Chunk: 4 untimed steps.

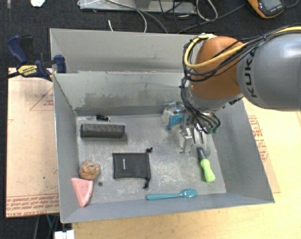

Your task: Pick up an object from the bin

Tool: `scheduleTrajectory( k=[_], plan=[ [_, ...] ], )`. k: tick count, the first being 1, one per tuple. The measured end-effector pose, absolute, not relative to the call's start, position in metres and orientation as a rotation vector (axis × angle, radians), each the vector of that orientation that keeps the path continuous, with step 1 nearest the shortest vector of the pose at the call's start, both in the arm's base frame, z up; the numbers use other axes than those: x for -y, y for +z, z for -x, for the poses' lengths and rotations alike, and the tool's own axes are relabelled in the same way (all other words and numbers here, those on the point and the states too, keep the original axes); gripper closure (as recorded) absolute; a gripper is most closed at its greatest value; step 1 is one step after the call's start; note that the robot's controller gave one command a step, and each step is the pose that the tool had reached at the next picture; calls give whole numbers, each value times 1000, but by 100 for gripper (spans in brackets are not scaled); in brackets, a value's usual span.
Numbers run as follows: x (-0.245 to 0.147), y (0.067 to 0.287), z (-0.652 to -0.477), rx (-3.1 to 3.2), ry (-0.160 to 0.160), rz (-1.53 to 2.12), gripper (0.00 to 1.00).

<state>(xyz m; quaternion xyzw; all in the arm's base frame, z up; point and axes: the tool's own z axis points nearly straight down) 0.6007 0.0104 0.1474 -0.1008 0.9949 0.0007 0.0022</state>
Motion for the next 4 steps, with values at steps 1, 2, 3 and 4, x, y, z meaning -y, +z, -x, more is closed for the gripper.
scheduleTrajectory(
  k=[1,2,3,4],
  plan=[
    [-57,120,-586,-3114,2,367,0],
    [-71,114,-576,-3045,1,752,0],
    [-85,98,-558,-3101,5,471,0],
    [-114,84,-557,-3070,4,621,0]
  ],
)
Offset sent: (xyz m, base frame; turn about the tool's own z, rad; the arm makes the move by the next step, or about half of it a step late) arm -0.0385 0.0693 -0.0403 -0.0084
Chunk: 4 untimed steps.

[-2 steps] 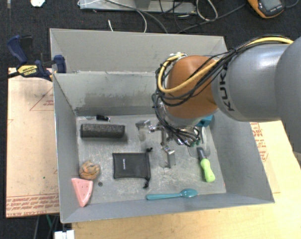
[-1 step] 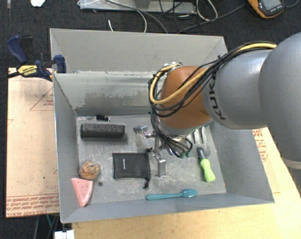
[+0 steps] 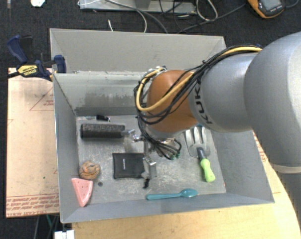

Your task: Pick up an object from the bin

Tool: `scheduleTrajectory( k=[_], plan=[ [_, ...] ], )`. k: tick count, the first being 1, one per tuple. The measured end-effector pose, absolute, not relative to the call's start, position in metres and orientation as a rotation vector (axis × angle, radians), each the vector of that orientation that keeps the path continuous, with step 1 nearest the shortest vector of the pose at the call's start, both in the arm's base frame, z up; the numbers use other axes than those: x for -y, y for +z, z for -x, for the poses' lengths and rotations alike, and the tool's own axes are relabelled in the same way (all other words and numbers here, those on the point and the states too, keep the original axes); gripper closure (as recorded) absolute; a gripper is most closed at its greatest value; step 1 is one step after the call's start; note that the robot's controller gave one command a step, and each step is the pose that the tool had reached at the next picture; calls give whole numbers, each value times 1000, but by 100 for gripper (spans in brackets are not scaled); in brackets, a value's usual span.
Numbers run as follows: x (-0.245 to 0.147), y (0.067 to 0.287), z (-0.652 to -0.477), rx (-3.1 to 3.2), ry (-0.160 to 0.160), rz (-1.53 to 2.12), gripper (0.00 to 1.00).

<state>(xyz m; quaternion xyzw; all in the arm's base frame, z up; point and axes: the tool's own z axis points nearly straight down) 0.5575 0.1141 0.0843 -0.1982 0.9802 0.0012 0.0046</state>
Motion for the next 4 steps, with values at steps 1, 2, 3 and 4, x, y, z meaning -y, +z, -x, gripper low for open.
scheduleTrajectory(
  k=[1,2,3,4],
  plan=[
    [-125,74,-548,-3119,6,328,0],
    [-114,70,-563,-3124,9,209,100],
    [-114,70,-563,-3124,9,209,100],
    [-120,105,-560,-3117,8,341,100]
  ],
)
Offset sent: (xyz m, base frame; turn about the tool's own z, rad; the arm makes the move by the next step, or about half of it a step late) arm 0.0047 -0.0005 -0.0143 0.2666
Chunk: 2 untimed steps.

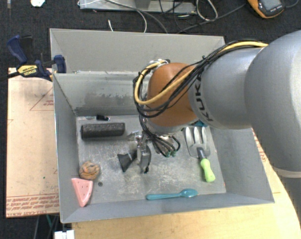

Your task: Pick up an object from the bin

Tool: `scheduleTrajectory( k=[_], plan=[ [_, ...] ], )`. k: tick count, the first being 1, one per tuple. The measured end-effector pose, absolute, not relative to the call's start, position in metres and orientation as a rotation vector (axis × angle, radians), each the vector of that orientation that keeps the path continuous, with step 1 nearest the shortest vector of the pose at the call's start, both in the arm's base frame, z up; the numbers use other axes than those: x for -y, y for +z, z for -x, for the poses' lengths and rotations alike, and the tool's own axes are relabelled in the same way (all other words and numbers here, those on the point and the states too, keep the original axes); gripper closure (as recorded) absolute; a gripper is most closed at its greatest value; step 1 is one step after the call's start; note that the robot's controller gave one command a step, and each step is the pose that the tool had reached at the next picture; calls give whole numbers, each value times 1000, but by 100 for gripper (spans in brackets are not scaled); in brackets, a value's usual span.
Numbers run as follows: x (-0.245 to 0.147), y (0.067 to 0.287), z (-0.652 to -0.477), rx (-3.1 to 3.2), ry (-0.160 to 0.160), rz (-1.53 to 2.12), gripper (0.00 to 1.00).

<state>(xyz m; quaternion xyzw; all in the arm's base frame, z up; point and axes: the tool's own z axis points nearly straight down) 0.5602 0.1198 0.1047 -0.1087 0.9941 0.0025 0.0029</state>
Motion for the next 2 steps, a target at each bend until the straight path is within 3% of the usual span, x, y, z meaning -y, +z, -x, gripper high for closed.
scheduleTrajectory(
  k=[1,2],
  plan=[
    [-102,178,-565,-3071,8,621,100],
    [-85,231,-562,-2940,9,1080,100]
  ],
)
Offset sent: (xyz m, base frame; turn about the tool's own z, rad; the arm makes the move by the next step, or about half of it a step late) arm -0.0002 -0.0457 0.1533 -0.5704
